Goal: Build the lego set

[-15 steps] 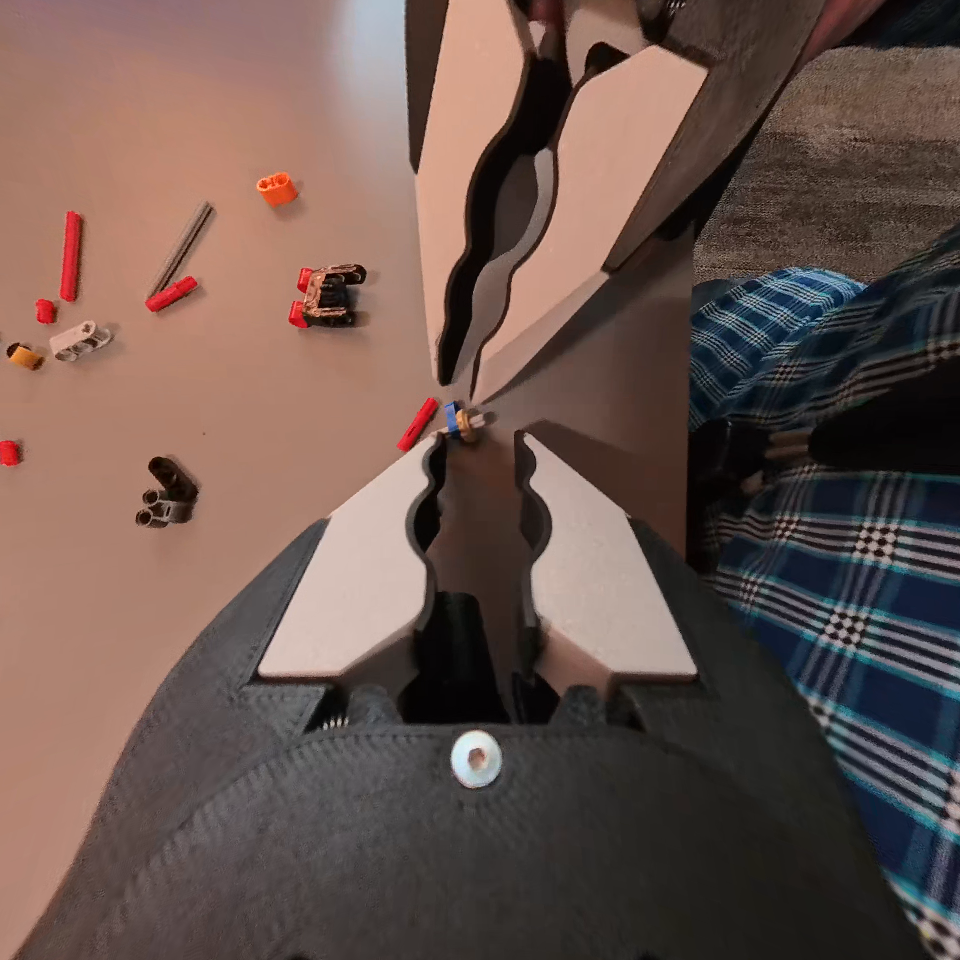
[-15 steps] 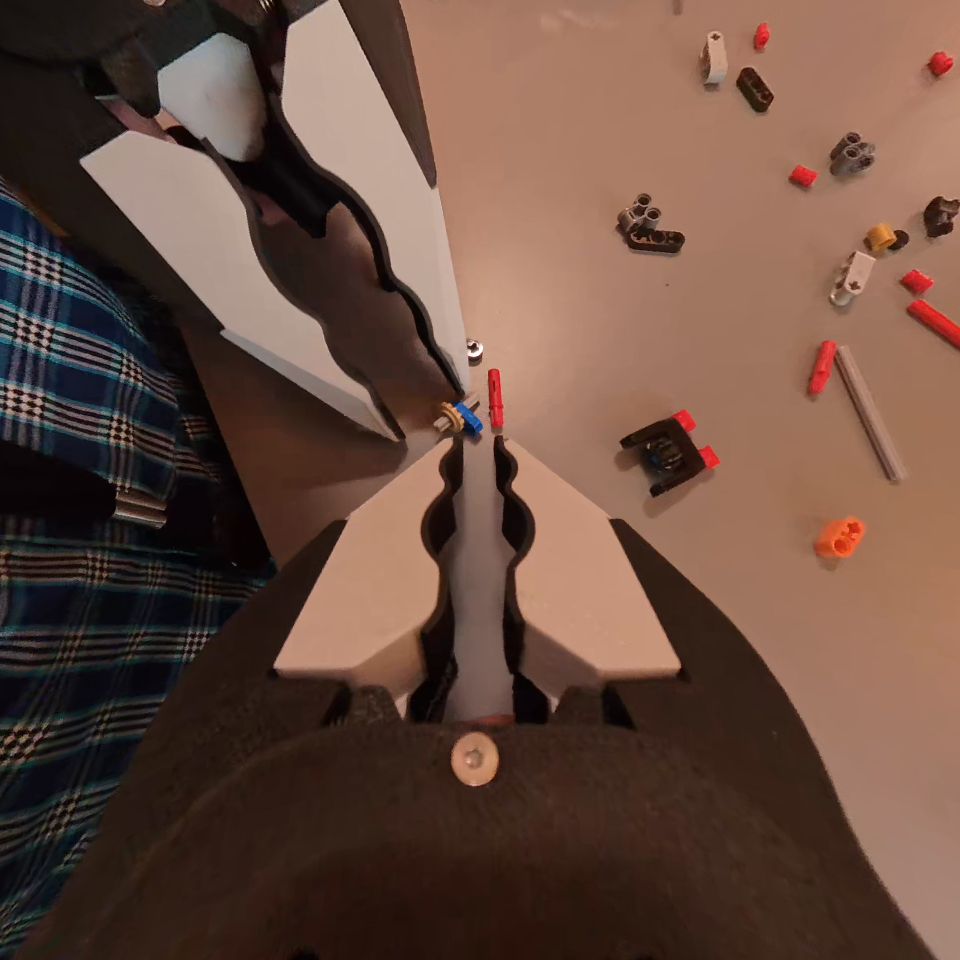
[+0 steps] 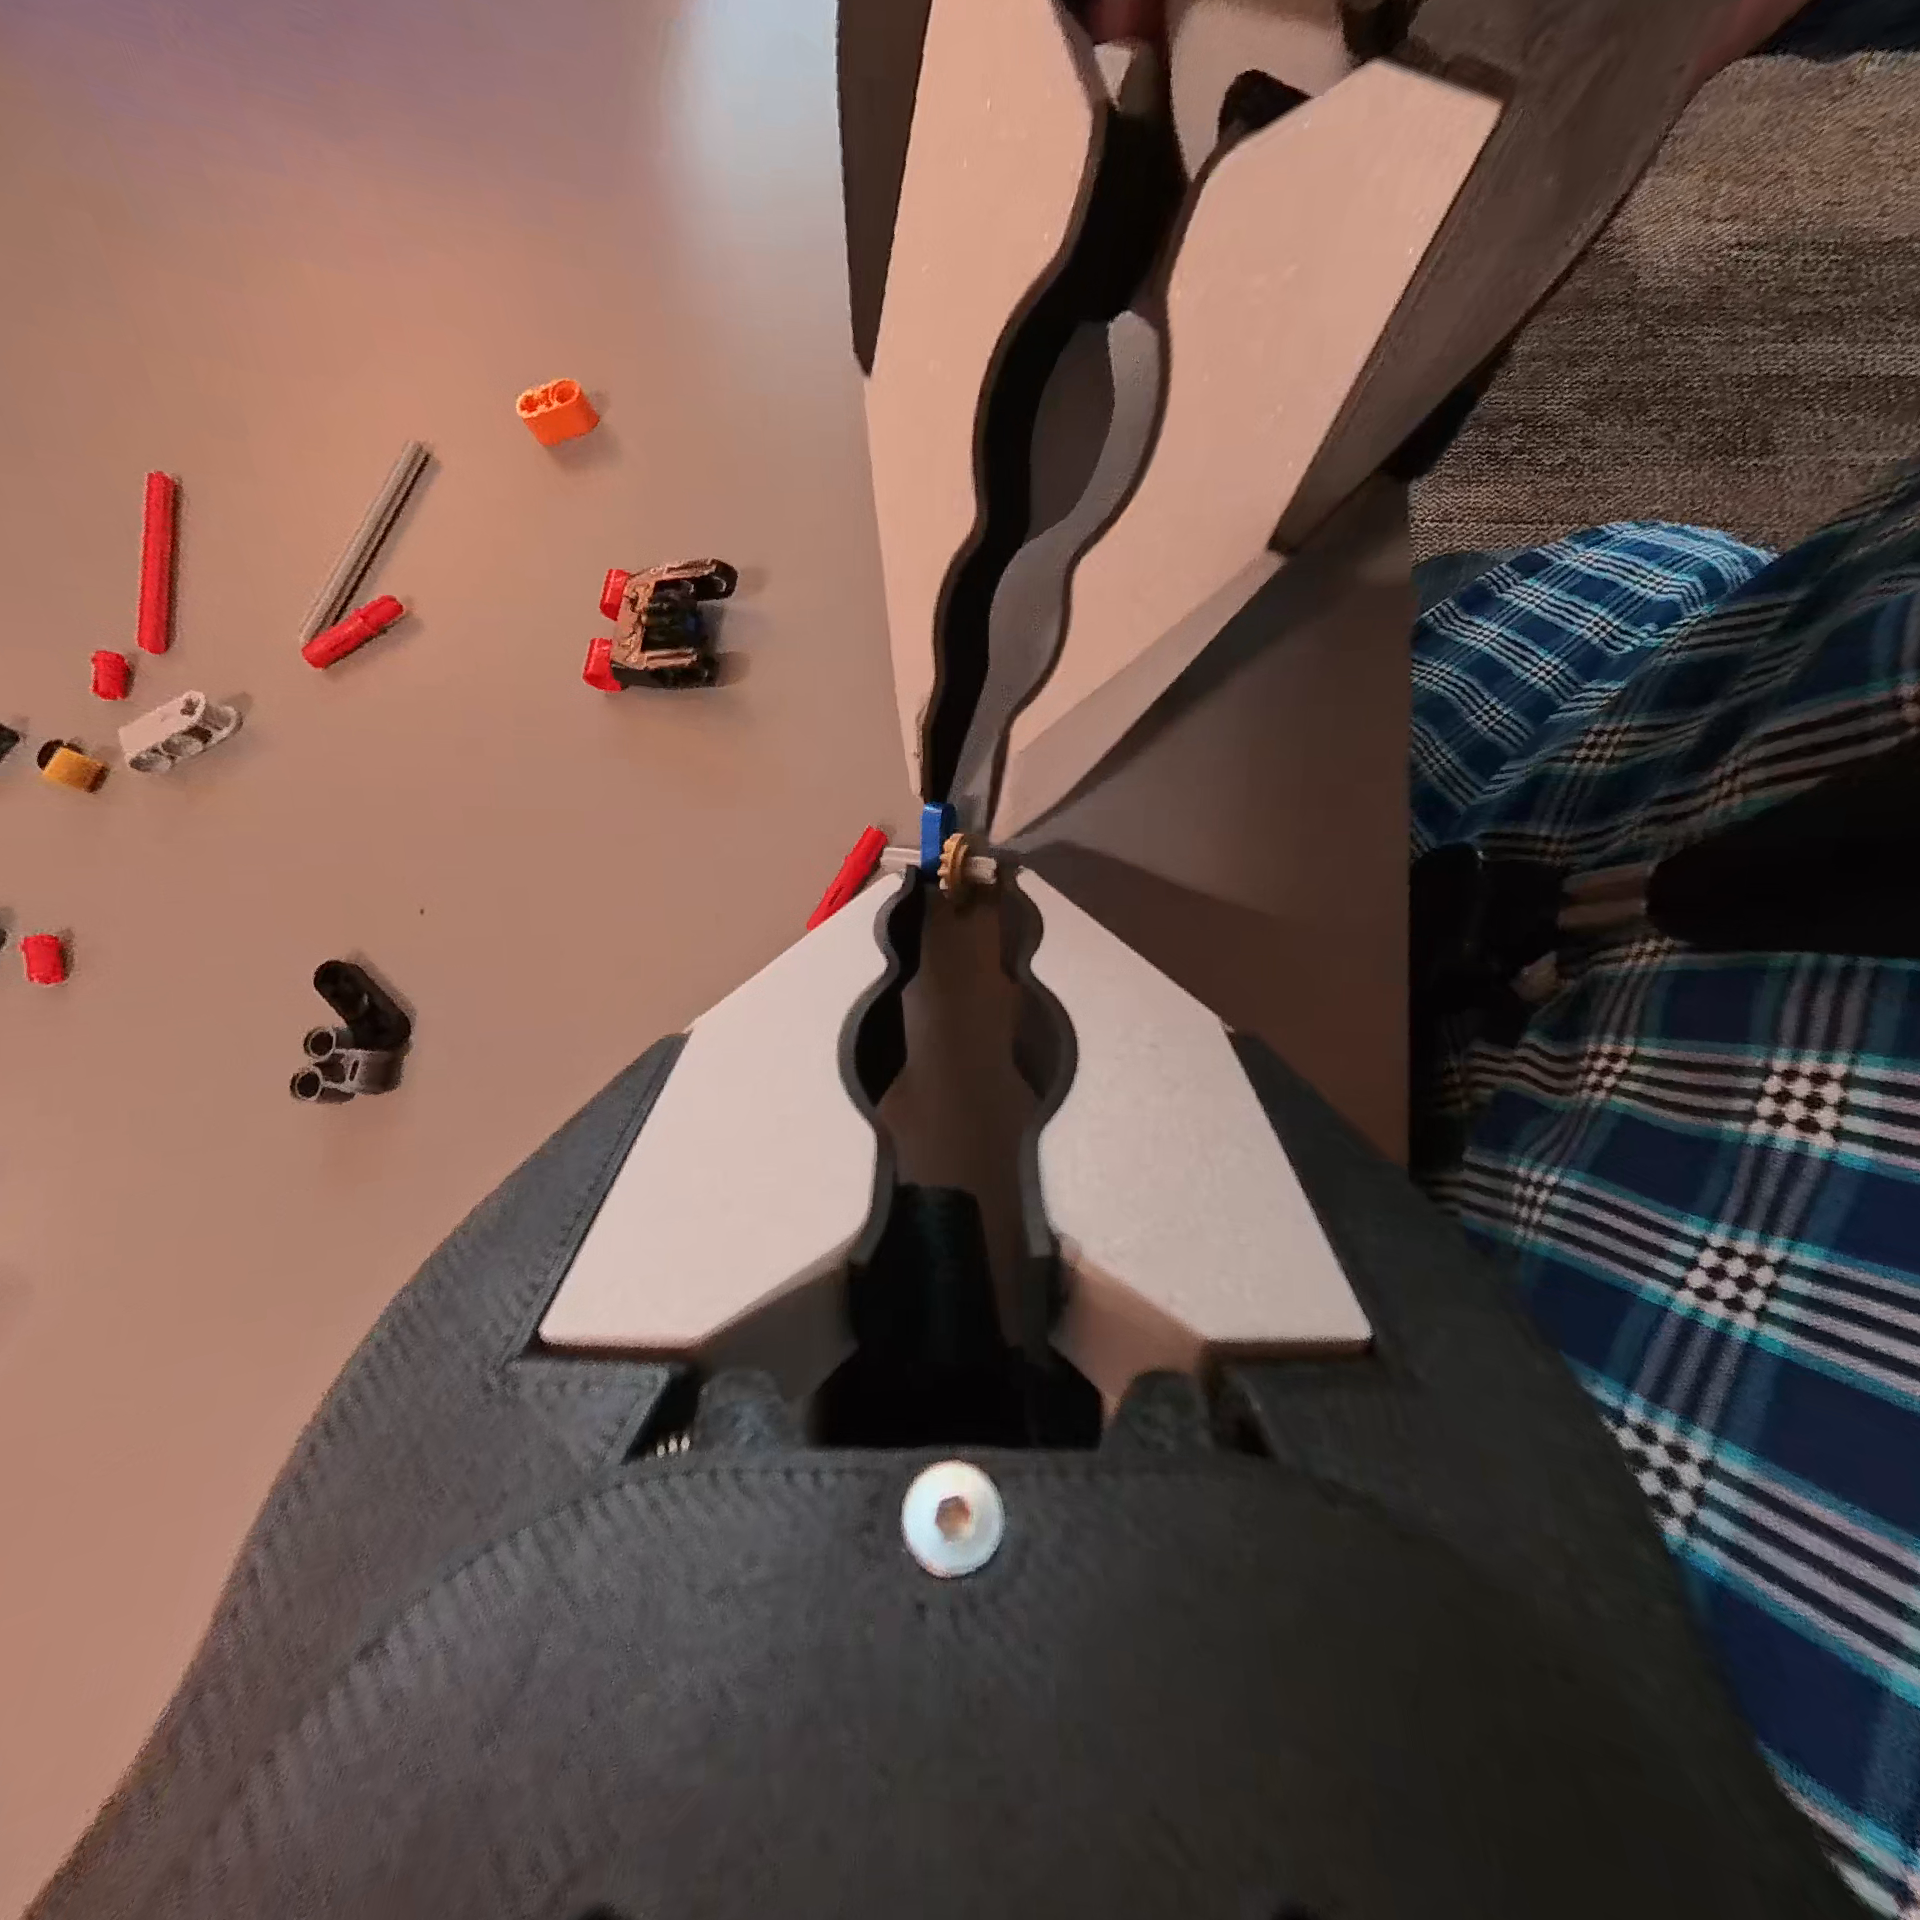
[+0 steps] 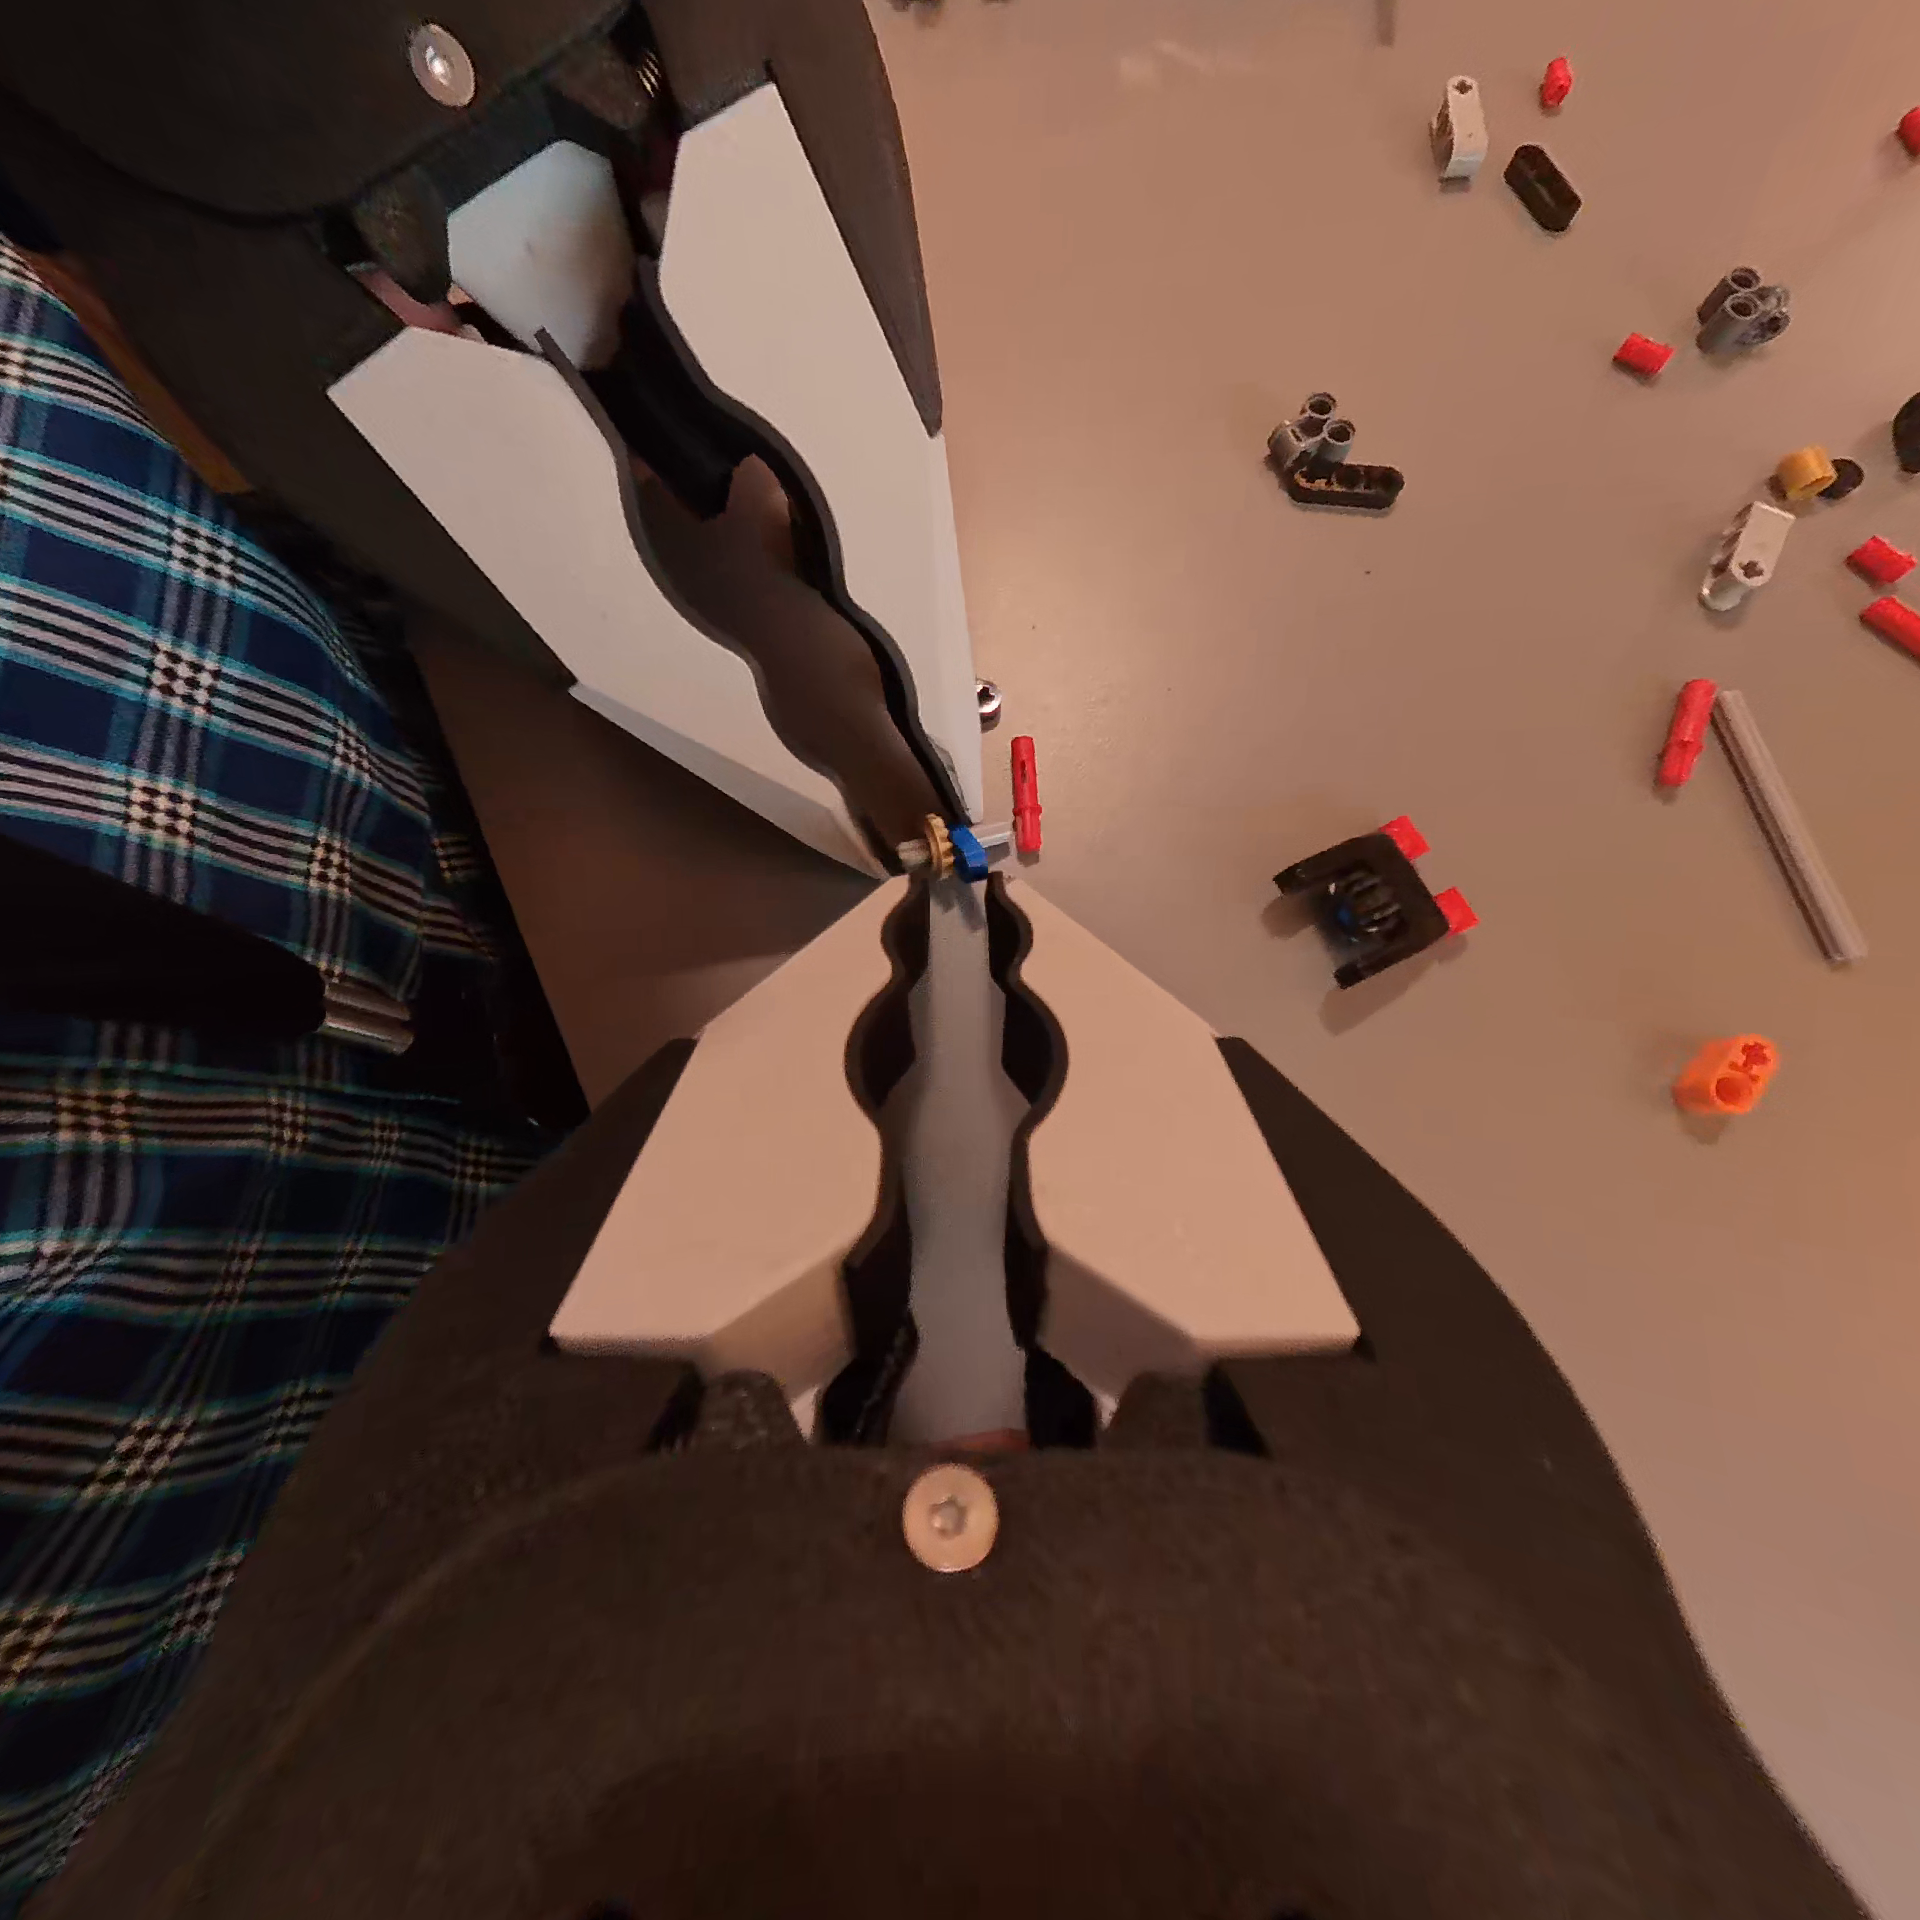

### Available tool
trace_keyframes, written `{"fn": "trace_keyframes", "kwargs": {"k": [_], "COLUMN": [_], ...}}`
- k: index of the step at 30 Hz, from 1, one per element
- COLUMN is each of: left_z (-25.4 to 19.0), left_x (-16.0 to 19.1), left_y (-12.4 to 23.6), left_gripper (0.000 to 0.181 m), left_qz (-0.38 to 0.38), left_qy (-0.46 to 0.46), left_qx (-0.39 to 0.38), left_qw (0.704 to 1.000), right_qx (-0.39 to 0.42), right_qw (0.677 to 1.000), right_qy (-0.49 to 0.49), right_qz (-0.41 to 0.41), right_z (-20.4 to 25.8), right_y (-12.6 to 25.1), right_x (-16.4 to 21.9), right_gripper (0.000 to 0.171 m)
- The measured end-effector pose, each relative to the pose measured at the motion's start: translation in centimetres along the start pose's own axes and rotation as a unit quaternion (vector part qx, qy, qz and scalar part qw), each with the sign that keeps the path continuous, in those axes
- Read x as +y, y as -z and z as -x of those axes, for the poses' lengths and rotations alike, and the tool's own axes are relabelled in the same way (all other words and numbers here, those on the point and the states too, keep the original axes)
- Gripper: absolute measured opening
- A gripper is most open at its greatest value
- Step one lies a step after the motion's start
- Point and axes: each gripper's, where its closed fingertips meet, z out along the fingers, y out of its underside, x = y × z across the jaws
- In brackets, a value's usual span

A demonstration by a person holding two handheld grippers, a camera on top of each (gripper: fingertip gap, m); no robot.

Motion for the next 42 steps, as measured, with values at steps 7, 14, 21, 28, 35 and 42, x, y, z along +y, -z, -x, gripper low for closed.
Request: {"fn": "trace_keyframes", "kwargs": {"k": [7,14,21,28,35,42], "left_z": [-0.1,-0.5,0.0,5.6,7.3,6.6], "left_x": [-0.3,-0.4,-1.1,-3.1,-3.6,-3.0], "left_y": [-0.1,0.0,0.3,1.3,-1.8,-3.4], "left_gripper": [0.013,0.013,0.019,0.025,0.029,0.025], "left_qz": [0.008,0.019,0.011,-0.014,0.010,0.026], "left_qy": [-0.052,-0.144,-0.145,-0.120,-0.149,-0.154], "left_qx": [-0.005,-0.008,-0.005,-0.026,0.026,0.066], "left_qw": [0.999,0.989,0.989,0.992,0.988,0.985], "right_qx": [-0.003,-0.022,0.002,0.097,0.132,0.136], "right_qw": [1.000,0.999,1.000,0.989,0.980,0.979], "right_qy": [0.015,0.034,-0.018,-0.107,-0.144,-0.145], "right_qz": [0.000,0.016,-0.015,-0.045,-0.049,-0.039], "right_z": [0.1,0.3,-0.4,-3.8,-5.4,-6.2], "right_y": [0.3,0.6,1.3,2.8,2.8,2.3], "right_x": [-0.2,0.1,-0.1,0.3,0.7,0.9], "right_gripper": [0.007,0.000,0.000,0.000,0.000,0.000]}}
